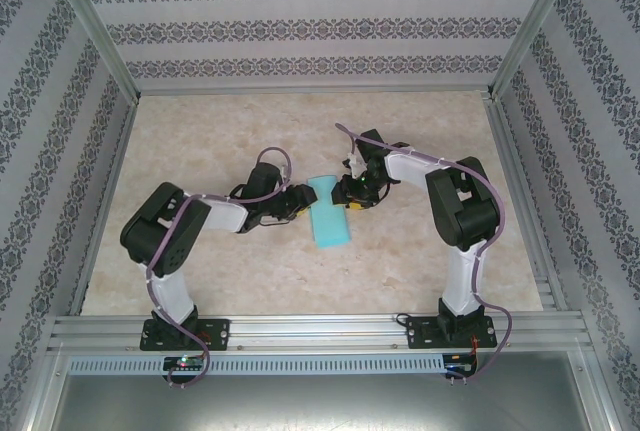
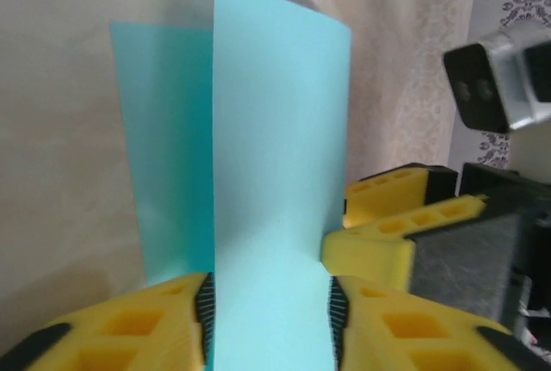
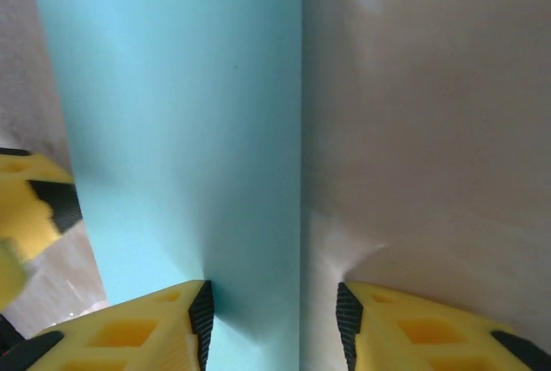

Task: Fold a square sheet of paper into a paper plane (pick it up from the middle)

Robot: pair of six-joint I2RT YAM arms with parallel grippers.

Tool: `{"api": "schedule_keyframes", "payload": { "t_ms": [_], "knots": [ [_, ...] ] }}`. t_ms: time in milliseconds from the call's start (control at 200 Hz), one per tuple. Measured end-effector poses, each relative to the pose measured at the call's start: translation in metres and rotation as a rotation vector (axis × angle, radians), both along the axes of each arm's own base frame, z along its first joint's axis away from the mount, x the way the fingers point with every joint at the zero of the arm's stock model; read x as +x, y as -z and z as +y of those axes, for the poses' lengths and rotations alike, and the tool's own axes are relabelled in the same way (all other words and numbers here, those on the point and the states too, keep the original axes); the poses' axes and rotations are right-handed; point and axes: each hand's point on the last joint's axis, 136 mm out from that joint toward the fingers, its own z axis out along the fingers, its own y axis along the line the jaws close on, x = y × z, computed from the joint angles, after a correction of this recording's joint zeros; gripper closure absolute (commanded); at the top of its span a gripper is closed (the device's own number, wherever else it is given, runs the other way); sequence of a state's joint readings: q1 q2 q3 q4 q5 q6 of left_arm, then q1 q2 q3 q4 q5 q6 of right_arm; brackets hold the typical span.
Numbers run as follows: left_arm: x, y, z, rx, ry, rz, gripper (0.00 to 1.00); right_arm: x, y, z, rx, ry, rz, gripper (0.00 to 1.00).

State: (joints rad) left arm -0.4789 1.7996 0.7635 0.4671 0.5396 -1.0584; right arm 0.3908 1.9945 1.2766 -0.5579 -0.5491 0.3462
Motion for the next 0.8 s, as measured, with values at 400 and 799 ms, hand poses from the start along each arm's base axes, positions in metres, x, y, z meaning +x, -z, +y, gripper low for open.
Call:
{"api": "schedule_keyframes", "payload": {
  "t_ms": [400, 799],
  "knots": [
    [0.012, -0.021, 0.069, 0.166, -0.127, -0.024, 0.11, -0.002, 0.003, 0.001, -0.095, -0.076, -0.043, 0.54],
    [0.012, -0.021, 0.077, 0.271, -0.059, -0.084, 0.00, -0.002, 0.005, 0.002, -0.198, -0.105, -0.052, 0.53]
  ]
}}
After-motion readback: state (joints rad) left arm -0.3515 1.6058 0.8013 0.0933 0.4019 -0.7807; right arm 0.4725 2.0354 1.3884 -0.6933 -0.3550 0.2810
